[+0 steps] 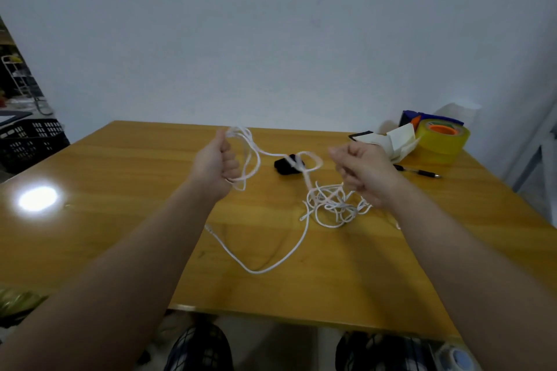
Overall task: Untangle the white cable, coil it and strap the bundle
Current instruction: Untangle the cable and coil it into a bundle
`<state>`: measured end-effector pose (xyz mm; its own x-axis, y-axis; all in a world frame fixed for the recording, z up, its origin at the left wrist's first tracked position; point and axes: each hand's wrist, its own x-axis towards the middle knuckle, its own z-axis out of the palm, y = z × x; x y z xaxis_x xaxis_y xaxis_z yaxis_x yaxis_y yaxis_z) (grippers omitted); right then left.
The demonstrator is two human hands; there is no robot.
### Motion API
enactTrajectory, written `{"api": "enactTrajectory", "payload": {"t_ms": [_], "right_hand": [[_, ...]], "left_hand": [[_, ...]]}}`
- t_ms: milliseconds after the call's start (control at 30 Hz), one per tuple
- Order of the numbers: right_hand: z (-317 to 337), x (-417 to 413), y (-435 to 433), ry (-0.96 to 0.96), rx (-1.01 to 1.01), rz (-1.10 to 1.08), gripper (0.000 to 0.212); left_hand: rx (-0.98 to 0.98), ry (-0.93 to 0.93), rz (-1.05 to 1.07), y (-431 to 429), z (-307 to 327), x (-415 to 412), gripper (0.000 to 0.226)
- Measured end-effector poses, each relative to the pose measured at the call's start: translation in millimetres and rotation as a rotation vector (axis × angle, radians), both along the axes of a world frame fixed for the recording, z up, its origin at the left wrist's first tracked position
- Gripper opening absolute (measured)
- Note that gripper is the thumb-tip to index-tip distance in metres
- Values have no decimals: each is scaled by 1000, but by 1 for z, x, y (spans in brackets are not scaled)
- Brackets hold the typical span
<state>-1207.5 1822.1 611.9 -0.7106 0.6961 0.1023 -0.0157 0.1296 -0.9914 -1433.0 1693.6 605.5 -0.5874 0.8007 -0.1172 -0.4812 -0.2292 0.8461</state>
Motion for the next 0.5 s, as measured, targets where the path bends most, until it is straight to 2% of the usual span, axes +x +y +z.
{"api": "enactTrajectory", "payload": {"t_ms": [67,100,133,200,267,367,400,433,500], "right_hand": [[-12,13,0,-384,298,-45,29],[-15,16,-3,-471,386,-55,29],[-13,16,-6,-444,406,-96,25],[2,11,-25,-193,285,-164,26],[20,-3,-43,-20,212,-97,48],[29,-24,-58,-142,397,109,91],[28,-30,-58,-196,414,160,95],[27,-32,-57,-206,394,207,84],[17,-32,-48,-100,270,222,31]], "left_hand": [[70,-20,-46,-11,4,-2,47],[61,30,-80,-15,7,1,47],[30,102,-109,-18,8,6,47],[-36,263,-146,-18,11,23,46],[-74,431,-159,-14,14,43,45],[-58,549,-174,-8,23,67,47],[-41,533,-188,-7,26,72,46],[-24,494,-208,-6,29,74,44],[9,393,-252,-5,32,74,44]]}}
